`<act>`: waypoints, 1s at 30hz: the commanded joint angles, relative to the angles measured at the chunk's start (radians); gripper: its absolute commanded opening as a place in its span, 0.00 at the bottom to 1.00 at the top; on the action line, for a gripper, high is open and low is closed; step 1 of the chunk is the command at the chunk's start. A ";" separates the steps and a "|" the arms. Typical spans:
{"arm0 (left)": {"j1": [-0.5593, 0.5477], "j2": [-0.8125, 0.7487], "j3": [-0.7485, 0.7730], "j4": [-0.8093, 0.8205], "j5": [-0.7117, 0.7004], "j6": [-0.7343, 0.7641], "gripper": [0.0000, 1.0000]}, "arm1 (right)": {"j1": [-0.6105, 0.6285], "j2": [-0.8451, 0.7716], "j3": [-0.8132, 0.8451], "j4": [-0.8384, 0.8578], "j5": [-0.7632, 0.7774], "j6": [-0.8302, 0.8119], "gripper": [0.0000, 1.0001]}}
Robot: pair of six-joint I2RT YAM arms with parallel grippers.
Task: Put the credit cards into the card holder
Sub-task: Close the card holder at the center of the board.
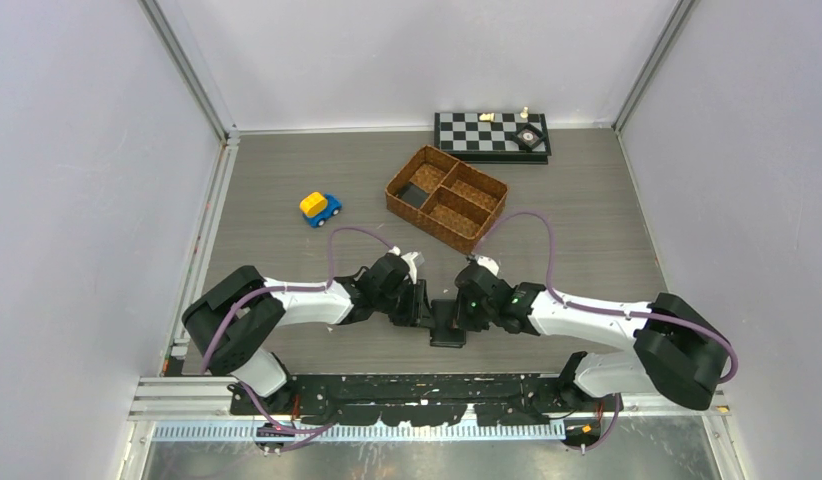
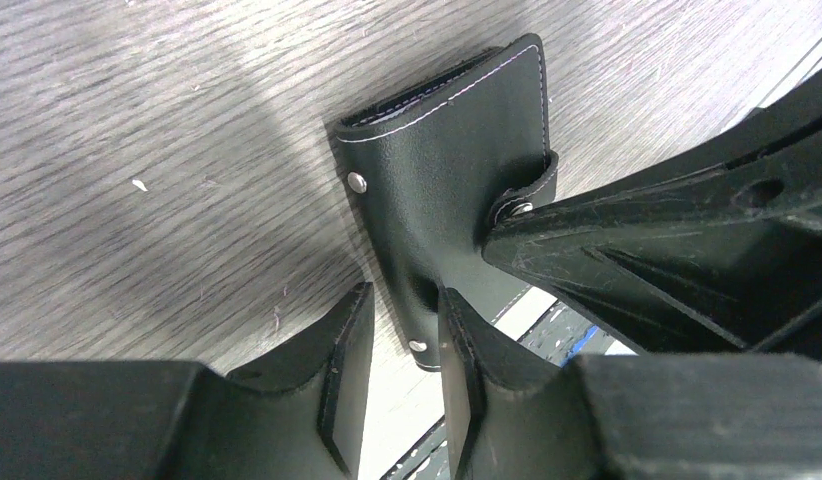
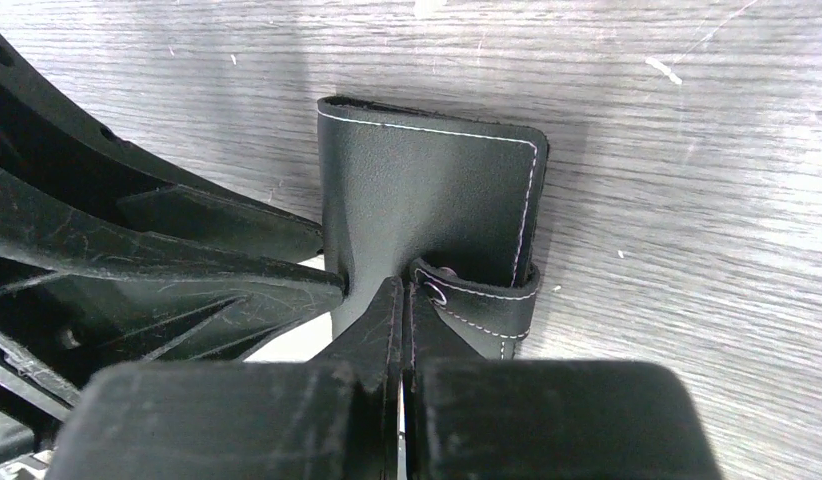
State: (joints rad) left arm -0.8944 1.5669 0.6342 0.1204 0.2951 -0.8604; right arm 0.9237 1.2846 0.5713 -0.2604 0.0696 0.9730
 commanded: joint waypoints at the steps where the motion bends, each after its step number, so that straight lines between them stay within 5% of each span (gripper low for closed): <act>1: -0.001 0.013 0.019 -0.033 -0.024 0.016 0.32 | -0.055 0.006 -0.083 0.034 -0.026 0.037 0.00; 30: 0.062 -0.044 0.085 -0.142 -0.071 0.046 0.33 | -0.378 0.313 -0.258 0.255 -0.359 0.113 0.00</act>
State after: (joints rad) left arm -0.8555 1.5448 0.6807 -0.0048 0.2253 -0.8356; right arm 0.5579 1.4933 0.4038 0.1757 -0.5552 1.1328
